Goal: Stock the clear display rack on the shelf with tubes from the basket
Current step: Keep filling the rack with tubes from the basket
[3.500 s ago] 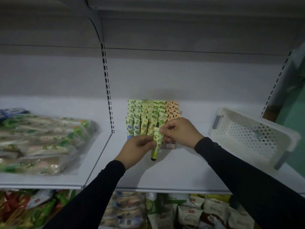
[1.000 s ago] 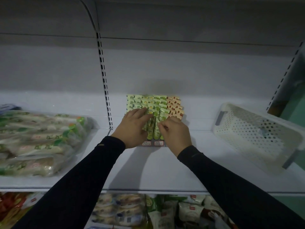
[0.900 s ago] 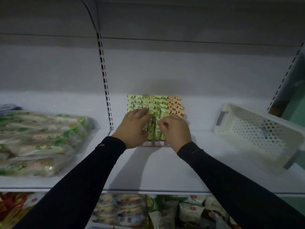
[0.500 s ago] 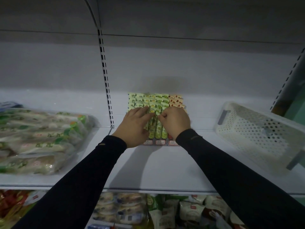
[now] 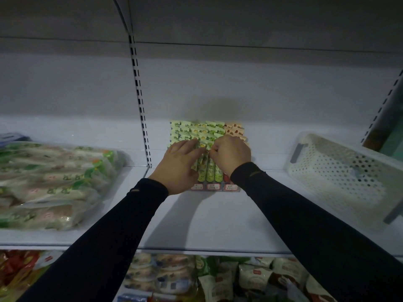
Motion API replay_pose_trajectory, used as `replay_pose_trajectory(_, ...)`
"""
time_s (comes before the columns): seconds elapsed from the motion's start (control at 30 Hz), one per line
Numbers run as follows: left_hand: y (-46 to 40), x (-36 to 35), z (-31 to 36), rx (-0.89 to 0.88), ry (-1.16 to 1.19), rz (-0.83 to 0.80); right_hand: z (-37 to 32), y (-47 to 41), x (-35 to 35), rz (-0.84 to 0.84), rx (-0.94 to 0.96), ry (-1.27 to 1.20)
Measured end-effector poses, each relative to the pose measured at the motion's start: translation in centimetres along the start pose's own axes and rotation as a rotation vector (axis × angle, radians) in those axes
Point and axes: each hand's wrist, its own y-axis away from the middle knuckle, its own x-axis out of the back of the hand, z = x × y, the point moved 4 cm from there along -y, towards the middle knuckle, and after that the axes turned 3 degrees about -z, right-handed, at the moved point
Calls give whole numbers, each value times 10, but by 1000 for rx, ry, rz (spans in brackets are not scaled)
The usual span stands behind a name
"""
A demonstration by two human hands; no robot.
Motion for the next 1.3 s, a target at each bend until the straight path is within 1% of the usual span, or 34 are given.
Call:
replay_pose_trajectory(0.13,0,1,1,15,-7,-19,2,-3,2,-46,-2,5)
replay_pose_trajectory(0.3,-1,0,0,24,-6,-35,1,-13,7,-163,-18,-40)
replay_pose_trajectory(0.43,-1,1,0,32,-18,-57,4,-14,16,-141,26,-82)
replay_pose_trajectory(0.57,-1,3,2,41,-20,-62,5,-11,15,-159,94,-31)
replay_pose_trajectory(0.67,-1,3,3,27,-19,-45,7,-11,14,-141,86,-28)
replay_pose_trajectory(0.87,-1,4,4,44,-42,-71,9,-10,14,-147,63,-11)
replay_pose_trajectory(1.03,0,7,5,65,-46,-104,11,-9,15,-184,121,-46)
replay_pose_trajectory(1.1,0,9,5,69,-25,-110,14,-8,18,-168,124,-96)
replay_pose_trajectory(1.23,-1,16,2,132,92,-76,21,-14,32,-28,134,-147)
replay_pose_trajectory(1.3,-5,23,-3,150,89,-39,25,-19,38,1,137,-188)
